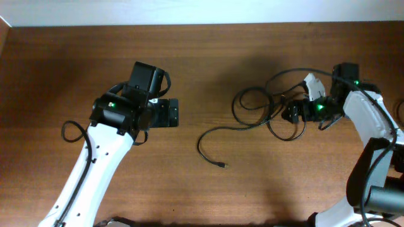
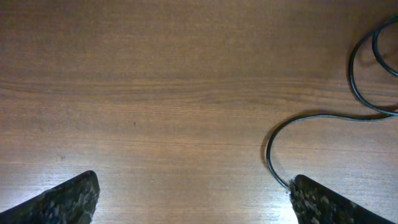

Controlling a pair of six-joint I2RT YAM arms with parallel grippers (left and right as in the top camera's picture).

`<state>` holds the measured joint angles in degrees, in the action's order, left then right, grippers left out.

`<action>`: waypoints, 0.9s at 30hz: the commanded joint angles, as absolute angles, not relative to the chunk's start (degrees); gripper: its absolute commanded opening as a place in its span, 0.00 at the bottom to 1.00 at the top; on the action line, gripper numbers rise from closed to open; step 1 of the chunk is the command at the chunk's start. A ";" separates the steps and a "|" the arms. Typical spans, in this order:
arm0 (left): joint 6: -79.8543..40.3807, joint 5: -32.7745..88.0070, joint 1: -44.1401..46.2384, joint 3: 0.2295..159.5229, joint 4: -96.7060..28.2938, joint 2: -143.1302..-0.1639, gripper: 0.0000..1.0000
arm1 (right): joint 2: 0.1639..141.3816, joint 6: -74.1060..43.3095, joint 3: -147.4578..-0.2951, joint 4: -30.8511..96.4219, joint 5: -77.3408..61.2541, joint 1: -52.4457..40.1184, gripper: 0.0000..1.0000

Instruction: Untangle cables

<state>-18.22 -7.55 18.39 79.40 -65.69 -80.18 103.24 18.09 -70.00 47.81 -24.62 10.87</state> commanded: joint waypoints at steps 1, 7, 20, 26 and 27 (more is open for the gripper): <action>-18.81 -7.97 18.20 79.55 -65.67 -79.26 0.99 | 102.69 17.26 -66.92 45.32 -25.32 10.39 0.90; -18.81 -7.97 18.20 79.55 -65.67 -79.26 0.99 | 102.69 17.04 -62.98 42.22 -28.18 10.41 0.35; -18.81 -7.97 18.20 79.55 -65.67 -79.26 0.99 | 92.27 14.48 -96.73 69.32 -32.56 7.35 0.04; -18.81 -7.99 18.20 79.55 -65.67 -79.26 0.99 | 91.46 9.76 -114.98 74.83 -32.34 -0.86 0.04; -18.81 -7.97 18.20 79.55 -65.65 -79.26 0.99 | 91.46 7.86 -117.71 74.85 -32.38 -2.22 0.04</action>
<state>-18.22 -7.55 18.39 79.40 -65.80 -80.18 92.23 11.88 -112.81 74.96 -31.62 0.05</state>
